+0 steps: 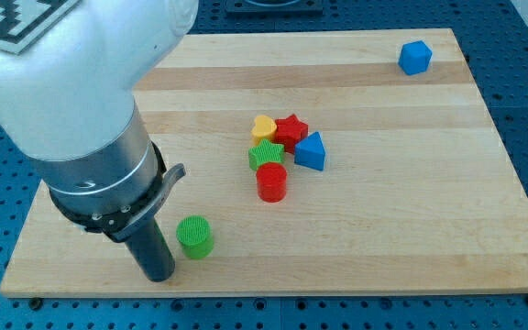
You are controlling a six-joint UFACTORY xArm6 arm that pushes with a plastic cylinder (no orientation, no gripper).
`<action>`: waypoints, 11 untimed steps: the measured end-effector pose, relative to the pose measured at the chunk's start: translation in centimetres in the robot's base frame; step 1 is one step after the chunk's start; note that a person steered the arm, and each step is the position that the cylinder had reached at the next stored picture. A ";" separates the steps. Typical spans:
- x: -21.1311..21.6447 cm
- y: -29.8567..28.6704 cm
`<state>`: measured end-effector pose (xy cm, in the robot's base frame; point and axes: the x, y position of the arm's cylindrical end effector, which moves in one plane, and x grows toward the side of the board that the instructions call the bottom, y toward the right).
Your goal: Move the green circle to the right of the board
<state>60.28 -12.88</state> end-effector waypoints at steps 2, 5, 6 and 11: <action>-2.0 0.0; -1.0 0.6; -1.6 0.6; -3.0 1.8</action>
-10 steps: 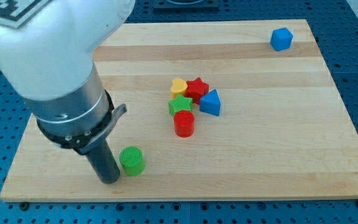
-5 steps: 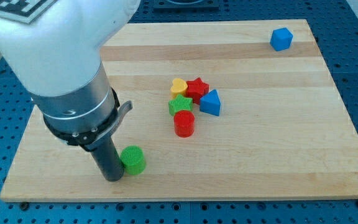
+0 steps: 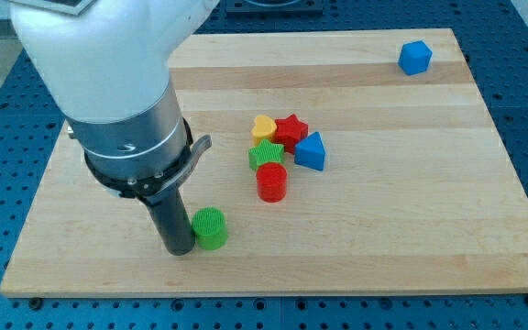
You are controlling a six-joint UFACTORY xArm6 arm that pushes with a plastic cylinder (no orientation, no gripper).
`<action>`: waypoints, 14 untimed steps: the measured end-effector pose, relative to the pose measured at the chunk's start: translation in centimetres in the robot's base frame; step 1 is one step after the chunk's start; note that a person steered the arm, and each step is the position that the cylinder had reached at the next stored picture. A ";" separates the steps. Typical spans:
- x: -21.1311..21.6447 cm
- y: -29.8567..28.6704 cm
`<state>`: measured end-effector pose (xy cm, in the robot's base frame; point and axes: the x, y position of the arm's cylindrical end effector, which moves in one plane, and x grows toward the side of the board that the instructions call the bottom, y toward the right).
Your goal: Move the green circle to the right of the board
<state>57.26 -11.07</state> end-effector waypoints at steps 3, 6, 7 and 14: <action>-1.8 0.2; -1.9 4.0; -1.9 5.3; -0.1 13.3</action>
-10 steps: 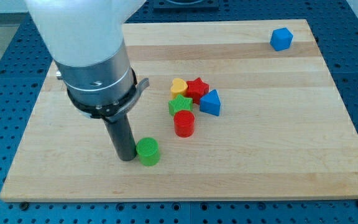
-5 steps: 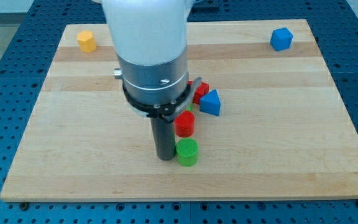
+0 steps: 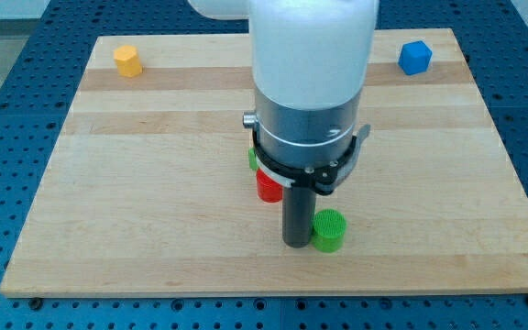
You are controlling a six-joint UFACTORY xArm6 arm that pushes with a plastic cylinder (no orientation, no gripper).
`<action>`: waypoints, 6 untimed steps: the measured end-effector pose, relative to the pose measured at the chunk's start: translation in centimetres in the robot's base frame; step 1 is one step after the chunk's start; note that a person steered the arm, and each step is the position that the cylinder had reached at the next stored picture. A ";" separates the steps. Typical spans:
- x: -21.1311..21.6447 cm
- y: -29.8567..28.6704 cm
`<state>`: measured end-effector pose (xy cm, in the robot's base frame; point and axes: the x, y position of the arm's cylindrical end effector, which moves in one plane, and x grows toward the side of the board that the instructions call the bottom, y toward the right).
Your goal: Move the green circle to the right of the board
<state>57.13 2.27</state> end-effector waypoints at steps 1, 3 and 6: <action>0.7 0.0; 2.4 0.3; 4.1 2.6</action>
